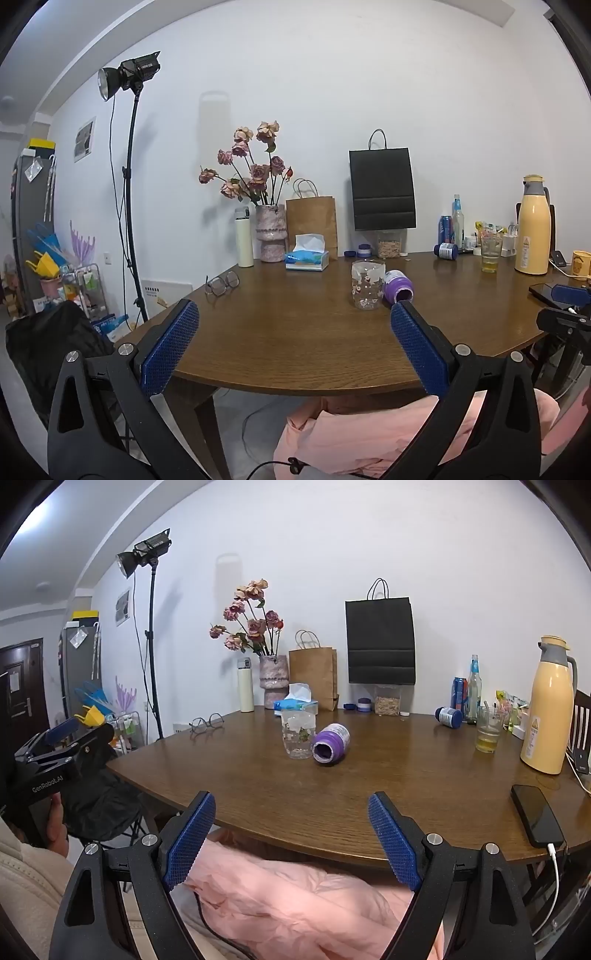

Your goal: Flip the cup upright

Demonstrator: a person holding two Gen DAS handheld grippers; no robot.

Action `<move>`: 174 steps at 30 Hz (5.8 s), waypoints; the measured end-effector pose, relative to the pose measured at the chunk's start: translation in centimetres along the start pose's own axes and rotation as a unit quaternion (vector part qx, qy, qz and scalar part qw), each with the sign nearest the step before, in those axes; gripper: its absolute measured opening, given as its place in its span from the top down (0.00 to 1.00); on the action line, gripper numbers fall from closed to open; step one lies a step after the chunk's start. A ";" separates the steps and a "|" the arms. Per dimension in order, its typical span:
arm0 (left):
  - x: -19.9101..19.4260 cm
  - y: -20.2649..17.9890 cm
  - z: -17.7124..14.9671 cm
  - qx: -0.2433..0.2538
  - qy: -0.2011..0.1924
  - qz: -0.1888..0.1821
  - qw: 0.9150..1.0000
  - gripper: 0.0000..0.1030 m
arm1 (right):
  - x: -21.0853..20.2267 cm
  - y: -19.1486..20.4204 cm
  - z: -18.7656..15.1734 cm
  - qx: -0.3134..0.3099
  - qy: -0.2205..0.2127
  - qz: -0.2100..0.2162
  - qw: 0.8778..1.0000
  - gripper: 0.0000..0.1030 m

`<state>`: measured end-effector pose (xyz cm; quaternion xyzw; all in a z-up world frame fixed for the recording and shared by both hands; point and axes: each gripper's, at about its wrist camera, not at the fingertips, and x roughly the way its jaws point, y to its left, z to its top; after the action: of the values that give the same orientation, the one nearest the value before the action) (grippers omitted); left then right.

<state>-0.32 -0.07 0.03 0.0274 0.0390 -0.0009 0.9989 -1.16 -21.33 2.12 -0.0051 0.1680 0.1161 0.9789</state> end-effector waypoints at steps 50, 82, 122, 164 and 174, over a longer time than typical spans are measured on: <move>0.2 0.2 0.4 0.000 0.008 0.001 1.000 0.00 | 0.0 0.1 0.2 -0.003 0.000 -0.001 1.000 0.14; 0.3 0.1 0.4 0.002 0.010 0.001 1.000 0.00 | 0.1 -0.1 -0.1 -0.002 0.000 -0.003 1.000 0.14; 25.1 -3.1 1.1 -0.003 0.214 -0.073 0.974 0.00 | 23.3 -6.4 7.0 0.036 0.174 0.003 0.984 0.14; 28.8 -12.4 -0.7 0.015 0.353 -0.145 0.924 0.40 | 21.3 -1.8 2.5 -0.085 0.215 0.181 0.956 0.34; 27.8 -11.6 -1.1 0.011 0.353 -0.113 0.929 0.38 | 21.3 -6.6 2.4 -0.016 0.211 0.123 0.970 0.34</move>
<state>27.22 -11.63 -3.88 0.0324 0.3915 -0.1042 0.9137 20.63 -22.87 -2.88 -0.0249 0.3680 0.2344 0.8994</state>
